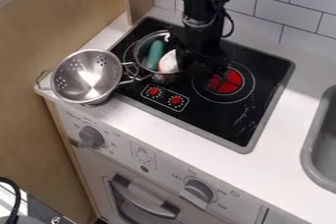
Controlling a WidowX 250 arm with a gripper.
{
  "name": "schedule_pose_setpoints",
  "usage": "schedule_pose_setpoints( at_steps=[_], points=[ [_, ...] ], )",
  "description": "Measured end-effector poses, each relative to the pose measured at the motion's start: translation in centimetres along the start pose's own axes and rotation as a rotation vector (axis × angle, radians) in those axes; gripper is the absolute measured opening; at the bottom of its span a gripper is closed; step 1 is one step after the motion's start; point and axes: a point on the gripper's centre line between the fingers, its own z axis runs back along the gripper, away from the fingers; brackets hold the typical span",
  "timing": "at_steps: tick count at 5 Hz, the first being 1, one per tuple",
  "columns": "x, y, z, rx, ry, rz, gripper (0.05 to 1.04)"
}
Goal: Moving the pot to the right side.
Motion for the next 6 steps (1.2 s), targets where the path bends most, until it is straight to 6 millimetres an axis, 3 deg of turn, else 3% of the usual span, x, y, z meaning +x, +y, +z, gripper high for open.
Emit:
schedule_pose_setpoints(
  at_steps=[1,2,4,6],
  points=[
    [-0.2,0.3,0.1,-0.044,-0.038,-0.003,0.165],
    [0.1,0.3,0.5,-0.065,-0.062,0.015,0.075],
    [0.4,-0.4,2.3,-0.040,-0.068,0.004,0.059],
    [0.7,-2.6,3.7,0.010,-0.043,-0.003,0.055]
  ],
)
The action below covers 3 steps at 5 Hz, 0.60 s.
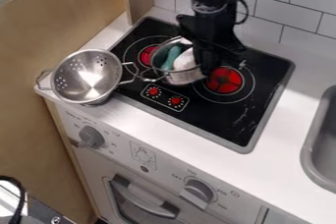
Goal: Moving the pot to the right side.
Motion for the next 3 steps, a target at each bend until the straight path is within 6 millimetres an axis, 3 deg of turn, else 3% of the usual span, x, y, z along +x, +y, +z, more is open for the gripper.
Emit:
schedule_pose_setpoints(
  at_steps=[3],
  points=[
    [1.4,-3.8,0.4,0.063,-0.077,-0.017,0.055]
  ],
)
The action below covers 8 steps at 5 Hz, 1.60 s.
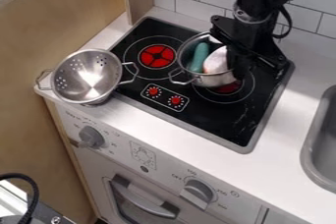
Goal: Moving the pot to the right side.
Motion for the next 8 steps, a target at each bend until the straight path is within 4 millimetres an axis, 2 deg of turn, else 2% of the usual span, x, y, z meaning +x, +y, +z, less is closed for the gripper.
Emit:
schedule_pose_setpoints(
  at_steps=[2,3,4,5,6,7,8],
  points=[
    [0.1,-1.5,-1.9,0.041,-0.032,-0.004,0.055],
    [0.1,-1.6,-2.4,0.039,-0.052,-0.011,0.078],
    [0.4,-1.5,-2.5,0.036,-0.076,-0.012,0.229],
    [0.1,-1.4,-2.7,0.022,-0.064,-0.005,0.481],
    [-0.2,-1.4,-2.4,0.010,-0.007,0.023,0.780],
    [0.5,-1.0,-0.4,-0.042,0.106,0.103,0.991],
    [-0.6,0.0,0.5,-0.068,0.185,0.093,0.997]
  ],
)
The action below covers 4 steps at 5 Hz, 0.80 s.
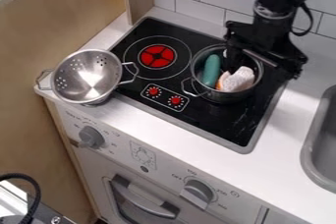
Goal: Moving the pot to the right side.
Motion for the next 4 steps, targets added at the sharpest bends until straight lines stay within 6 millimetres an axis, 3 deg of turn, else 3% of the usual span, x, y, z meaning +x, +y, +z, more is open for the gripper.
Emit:
schedule_pose_setpoints(
  at_steps=[2,4],
  points=[
    [-2.1,4.2,3.0,-0.007,0.059,-0.057,0.997],
    [-4.2,7.4,3.6,-0.037,-0.044,-0.154,0.997]
  ],
)
